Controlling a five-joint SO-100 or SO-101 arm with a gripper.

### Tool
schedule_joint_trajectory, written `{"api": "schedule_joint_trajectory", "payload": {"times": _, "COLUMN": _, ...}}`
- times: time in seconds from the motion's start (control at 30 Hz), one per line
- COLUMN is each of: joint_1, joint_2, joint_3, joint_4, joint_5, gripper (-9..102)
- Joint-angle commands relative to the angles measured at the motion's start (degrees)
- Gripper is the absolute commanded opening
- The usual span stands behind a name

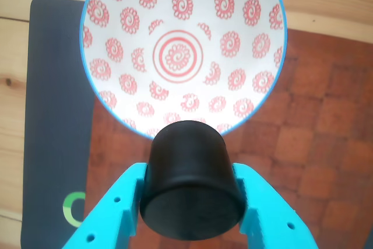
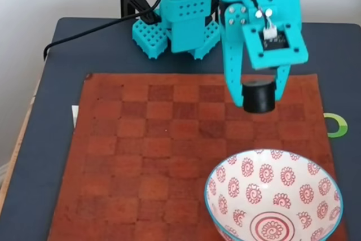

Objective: Grasp a black cylinder and put it in the bin.

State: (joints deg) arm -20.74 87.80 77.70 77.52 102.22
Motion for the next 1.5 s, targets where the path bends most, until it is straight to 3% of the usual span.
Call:
{"api": "schedule_joint_trajectory", "payload": {"times": 0.0, "joint_1": -0.1, "joint_2": -2.8, "joint_3": -6.2, "joint_4": -0.7, "joint_5": -0.4, "gripper": 10}}
{"api": "schedule_joint_trajectory", "payload": {"times": 0.63, "joint_1": -0.1, "joint_2": -31.7, "joint_3": -32.4, "joint_4": 0.1, "joint_5": -2.0, "gripper": 11}}
{"api": "schedule_joint_trajectory", "payload": {"times": 0.8, "joint_1": -0.1, "joint_2": -34.0, "joint_3": -34.5, "joint_4": 0.4, "joint_5": -4.0, "gripper": 23}}
{"api": "schedule_joint_trajectory", "payload": {"times": 0.97, "joint_1": -0.2, "joint_2": -33.2, "joint_3": -34.7, "joint_4": 4.1, "joint_5": -4.2, "gripper": 25}}
{"api": "schedule_joint_trajectory", "payload": {"times": 1.23, "joint_1": -0.2, "joint_2": -27.3, "joint_3": -33.8, "joint_4": 6.2, "joint_5": -3.8, "gripper": 6}}
{"api": "schedule_joint_trajectory", "payload": {"times": 1.47, "joint_1": 1.0, "joint_2": -23.7, "joint_3": -34.5, "joint_4": 14.9, "joint_5": -3.7, "gripper": 6}}
